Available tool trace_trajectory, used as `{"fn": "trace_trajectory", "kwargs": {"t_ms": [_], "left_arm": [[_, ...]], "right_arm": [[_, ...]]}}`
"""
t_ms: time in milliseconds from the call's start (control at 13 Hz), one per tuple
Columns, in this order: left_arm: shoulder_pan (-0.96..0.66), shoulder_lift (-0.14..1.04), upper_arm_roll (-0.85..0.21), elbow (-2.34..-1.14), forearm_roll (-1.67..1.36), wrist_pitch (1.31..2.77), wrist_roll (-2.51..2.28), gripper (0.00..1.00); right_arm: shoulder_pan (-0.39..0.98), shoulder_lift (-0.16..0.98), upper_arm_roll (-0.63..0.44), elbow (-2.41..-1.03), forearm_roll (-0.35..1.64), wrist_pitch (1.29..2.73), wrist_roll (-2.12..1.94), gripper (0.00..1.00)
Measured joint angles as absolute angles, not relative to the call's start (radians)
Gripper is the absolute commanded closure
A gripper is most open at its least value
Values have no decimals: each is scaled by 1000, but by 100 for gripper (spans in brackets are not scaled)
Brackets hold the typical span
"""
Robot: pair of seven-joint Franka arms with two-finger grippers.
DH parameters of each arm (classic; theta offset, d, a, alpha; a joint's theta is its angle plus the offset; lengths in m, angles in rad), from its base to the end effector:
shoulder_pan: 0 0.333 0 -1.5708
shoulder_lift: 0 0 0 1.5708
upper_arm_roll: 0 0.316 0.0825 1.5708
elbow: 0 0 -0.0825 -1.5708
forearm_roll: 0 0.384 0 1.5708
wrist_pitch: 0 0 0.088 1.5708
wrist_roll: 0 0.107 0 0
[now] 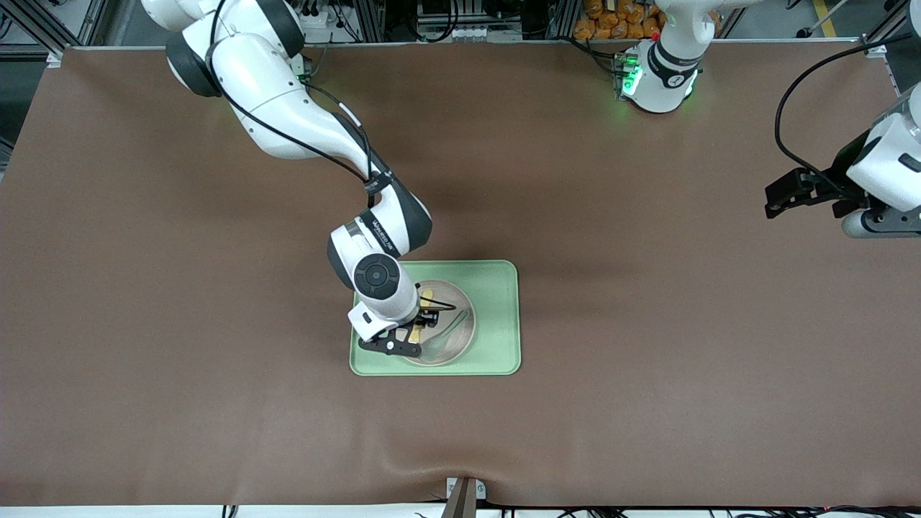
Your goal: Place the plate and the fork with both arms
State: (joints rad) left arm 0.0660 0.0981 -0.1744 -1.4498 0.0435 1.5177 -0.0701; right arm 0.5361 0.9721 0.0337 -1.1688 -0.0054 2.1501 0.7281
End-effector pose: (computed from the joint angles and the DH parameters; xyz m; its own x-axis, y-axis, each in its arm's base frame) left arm 0.5771 -0.0525 0.6219 0.9990 -0.0356 -0.0268 -0.0364 -0.9989 -0.0284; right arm 0.6477 0.4058 0.1992 0.9855 -0.1693 -0.0084 -0.1694 -0.9853 -0.0237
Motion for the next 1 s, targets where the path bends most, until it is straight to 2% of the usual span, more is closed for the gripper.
{"fn": "trace_trajectory", "kwargs": {"t_ms": [154,232,540,849,1003], "left_arm": [[-24,81,-46,-1450,19,1488,1,0],[-40,71,-16,-1450,6,1477,27,0],[-48,22,-3,-1451,0,1434,73,0],[-52,-5,-6,-1453,-3,1376,160,0],[-53,-7,-11,-1454,-4,1365,152,0]], "right_arm": [[540,975,34,-1169,-5,2152,735,46],[541,975,34,-1169,-5,2152,736,47],[547,979,34,-1169,-5,2152,737,50],[554,982,34,-1169,-5,2161,761,68],[555,983,33,-1169,-5,2164,764,73]]}}
